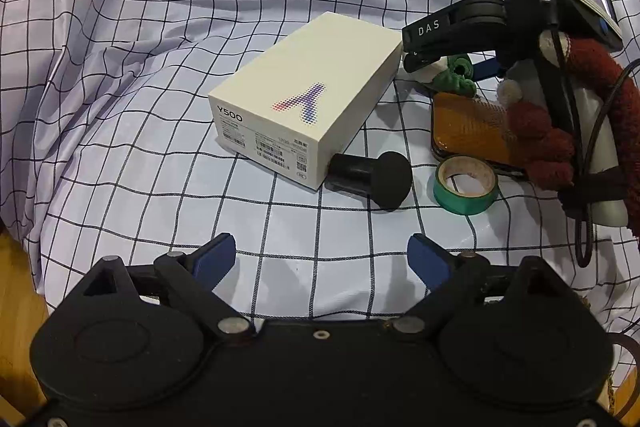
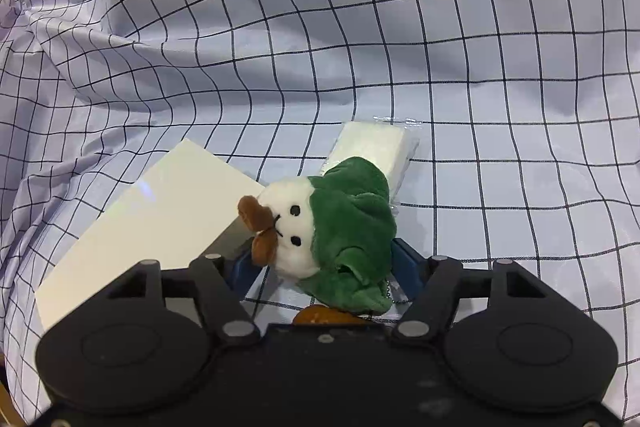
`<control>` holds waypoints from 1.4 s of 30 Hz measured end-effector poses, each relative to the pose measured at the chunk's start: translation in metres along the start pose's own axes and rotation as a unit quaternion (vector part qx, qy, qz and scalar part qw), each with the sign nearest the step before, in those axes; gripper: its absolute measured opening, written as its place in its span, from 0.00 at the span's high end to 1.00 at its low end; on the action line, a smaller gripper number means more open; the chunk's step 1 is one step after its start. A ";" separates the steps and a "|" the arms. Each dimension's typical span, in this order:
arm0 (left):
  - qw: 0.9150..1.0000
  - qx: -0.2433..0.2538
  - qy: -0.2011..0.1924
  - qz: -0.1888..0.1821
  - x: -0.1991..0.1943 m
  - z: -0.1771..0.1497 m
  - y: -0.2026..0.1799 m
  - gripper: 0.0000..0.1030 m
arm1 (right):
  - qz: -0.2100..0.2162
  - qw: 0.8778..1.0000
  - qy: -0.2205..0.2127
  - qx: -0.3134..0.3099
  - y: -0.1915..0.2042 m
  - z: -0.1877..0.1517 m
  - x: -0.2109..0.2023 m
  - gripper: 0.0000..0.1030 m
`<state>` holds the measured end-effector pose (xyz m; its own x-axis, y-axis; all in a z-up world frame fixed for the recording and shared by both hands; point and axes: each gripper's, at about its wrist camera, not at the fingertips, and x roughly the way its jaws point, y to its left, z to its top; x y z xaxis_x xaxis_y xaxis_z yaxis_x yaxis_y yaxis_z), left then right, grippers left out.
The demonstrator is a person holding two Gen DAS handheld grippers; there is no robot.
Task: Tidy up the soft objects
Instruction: 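Reach the right tool to the green plush bird and close on it, then grasp the white packet with the left tool while the right tool holds the plush bird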
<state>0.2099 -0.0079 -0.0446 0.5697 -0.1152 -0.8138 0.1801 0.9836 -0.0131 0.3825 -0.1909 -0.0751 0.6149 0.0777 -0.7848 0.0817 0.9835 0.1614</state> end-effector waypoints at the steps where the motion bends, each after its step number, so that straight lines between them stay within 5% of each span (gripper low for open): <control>1: 1.000 0.000 0.000 -0.001 0.000 -0.001 -0.001 0.12 | -0.001 1.000 -0.002 -0.003 0.001 0.000 -0.001 0.38; 12: 1.000 0.002 0.001 -0.003 -0.003 -0.002 -0.005 0.12 | -0.020 0.999 -0.029 0.003 -0.010 0.003 -0.026 0.43; 20: 1.000 0.014 -0.012 -0.006 -0.010 0.010 -0.009 0.12 | -0.088 0.994 -0.057 0.019 -0.037 -0.002 -0.045 0.43; 29: 0.998 0.029 -0.047 -0.027 -0.017 0.071 -0.012 0.12 | -0.145 0.987 -0.067 0.001 -0.049 -0.021 -0.051 0.42; 42: 0.997 0.060 -0.027 -0.039 0.028 0.172 -0.049 0.12 | -0.117 0.990 -0.071 0.020 -0.060 -0.022 -0.049 0.28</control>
<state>0.3551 -0.0834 0.0334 0.5924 -0.2012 -0.7801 0.3183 0.9480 -0.0027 0.3301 -0.2497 -0.0595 0.6792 -0.1786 -0.7118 0.2644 0.9644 0.0103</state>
